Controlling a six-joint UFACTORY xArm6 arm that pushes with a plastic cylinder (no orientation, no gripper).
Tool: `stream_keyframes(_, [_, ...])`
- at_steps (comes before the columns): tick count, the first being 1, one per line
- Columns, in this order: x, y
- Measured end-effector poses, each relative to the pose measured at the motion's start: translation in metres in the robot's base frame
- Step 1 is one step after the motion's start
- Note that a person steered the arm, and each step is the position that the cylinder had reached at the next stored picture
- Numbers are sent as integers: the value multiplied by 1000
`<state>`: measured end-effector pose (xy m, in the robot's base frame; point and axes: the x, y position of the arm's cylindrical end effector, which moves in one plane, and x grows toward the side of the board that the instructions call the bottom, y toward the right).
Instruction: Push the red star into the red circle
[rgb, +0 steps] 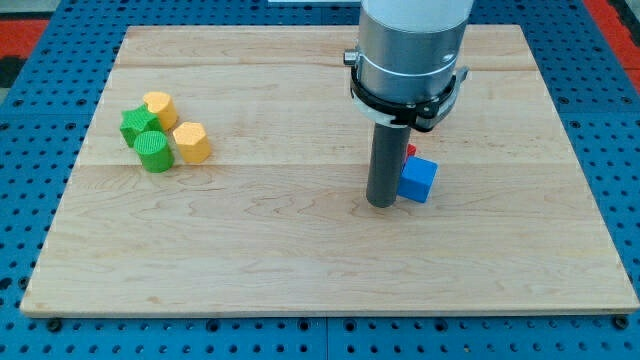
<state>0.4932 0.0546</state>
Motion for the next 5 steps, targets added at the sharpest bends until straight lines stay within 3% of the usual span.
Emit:
stream_keyframes(1, [-29, -18])
stream_keyframes(2, [-45, 37])
stream_keyframes(3, [-45, 45])
stream_keyframes(5, [0, 77])
